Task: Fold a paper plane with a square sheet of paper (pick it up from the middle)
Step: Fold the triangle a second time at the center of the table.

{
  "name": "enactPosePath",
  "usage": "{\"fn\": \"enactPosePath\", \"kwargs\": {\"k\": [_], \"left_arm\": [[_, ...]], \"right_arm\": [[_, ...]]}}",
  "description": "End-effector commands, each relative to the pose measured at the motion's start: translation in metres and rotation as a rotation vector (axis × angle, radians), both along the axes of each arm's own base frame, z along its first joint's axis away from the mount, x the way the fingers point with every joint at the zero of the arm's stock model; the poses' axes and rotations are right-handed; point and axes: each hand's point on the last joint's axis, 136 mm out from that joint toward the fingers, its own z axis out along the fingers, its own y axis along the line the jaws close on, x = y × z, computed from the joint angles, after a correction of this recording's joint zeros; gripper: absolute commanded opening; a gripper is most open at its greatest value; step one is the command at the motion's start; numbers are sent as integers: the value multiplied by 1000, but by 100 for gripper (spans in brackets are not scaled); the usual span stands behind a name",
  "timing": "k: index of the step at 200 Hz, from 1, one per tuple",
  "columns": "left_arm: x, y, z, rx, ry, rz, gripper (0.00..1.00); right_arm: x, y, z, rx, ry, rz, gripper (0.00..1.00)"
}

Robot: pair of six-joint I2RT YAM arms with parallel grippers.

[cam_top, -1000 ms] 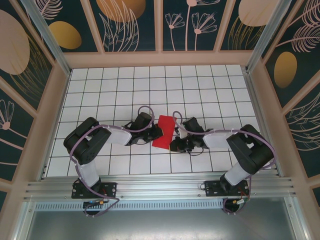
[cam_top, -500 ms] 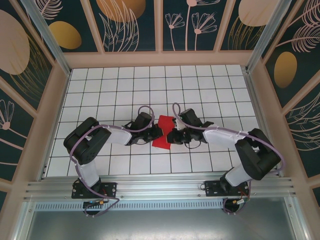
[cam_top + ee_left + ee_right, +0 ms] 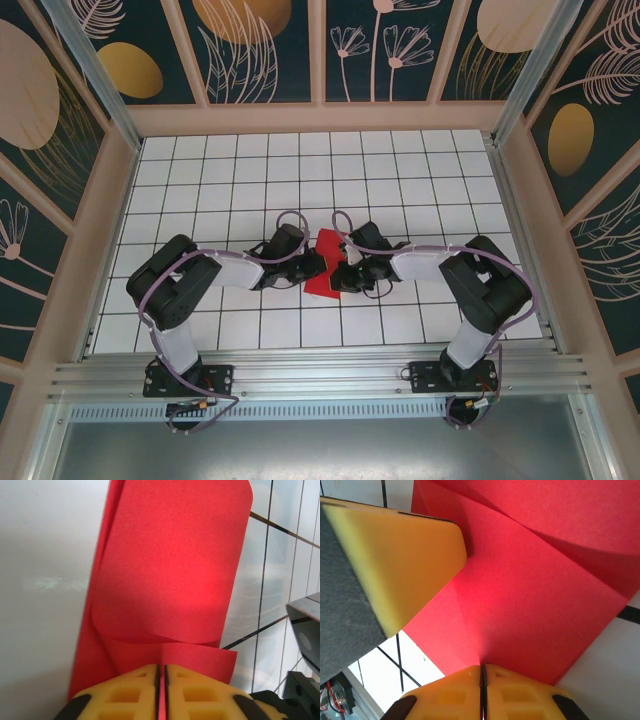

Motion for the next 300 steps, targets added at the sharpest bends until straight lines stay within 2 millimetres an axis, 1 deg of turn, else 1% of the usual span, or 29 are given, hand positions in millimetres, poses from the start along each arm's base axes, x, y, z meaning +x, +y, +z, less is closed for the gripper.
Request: {"fn": "enactPosePath", "kwargs": {"k": [1,9,17,18,20,29,40,59,95,99,101,105,154,174,210,232,258,300], "left_arm": [[5,8,14,21,-40,24,19],[7,5,25,-5,-59,26,23],[7,4,28,-23,-61,32,24],[8,4,35,-35,-72,31,24],[8,2,40,-50,-80,32,24],[7,0,50,-90,-89,33,23],[6,-3,55,-125,-86,32,21],[3,-7,57,-163,-67,31,17],[2,-7,44,-163,-18,53,12],[2,-8,45,-167,-18,52,13],[1,-8,37,-154,-2,51,12],[1,-7,33,-147,6,52,12],[3,-15,16,-136,32,43,13],[5,-14,7,-118,37,50,13],[14,-3,-9,-24,20,95,13],[19,8,-14,23,8,127,13],[24,21,-13,56,-9,160,13],[33,28,-10,70,-24,174,13]], "right_arm": [[-19,-20,-30,-86,87,-8,11],[-18,-18,-29,-81,85,-9,11],[-17,-17,-28,-77,81,-9,11],[-18,-18,-29,-77,81,-9,11],[-17,-17,-28,-75,79,-9,11],[-16,-16,-27,-71,76,-8,11],[-15,-16,-26,-71,73,-6,11],[-14,-14,-24,-64,65,-7,11],[-11,-12,-22,-51,60,-10,11],[-12,-11,-21,-51,60,-10,10],[-12,-12,-21,-51,60,-10,10],[-11,-11,-21,-49,57,-9,10],[-13,-12,-22,-54,59,-7,10],[-15,-13,-23,-57,64,-6,10],[-19,-17,-25,-67,72,-1,10],[-22,-19,-26,-73,75,1,10],[-23,-22,-28,-80,77,0,10],[-25,-24,-30,-88,80,-1,9]]}}
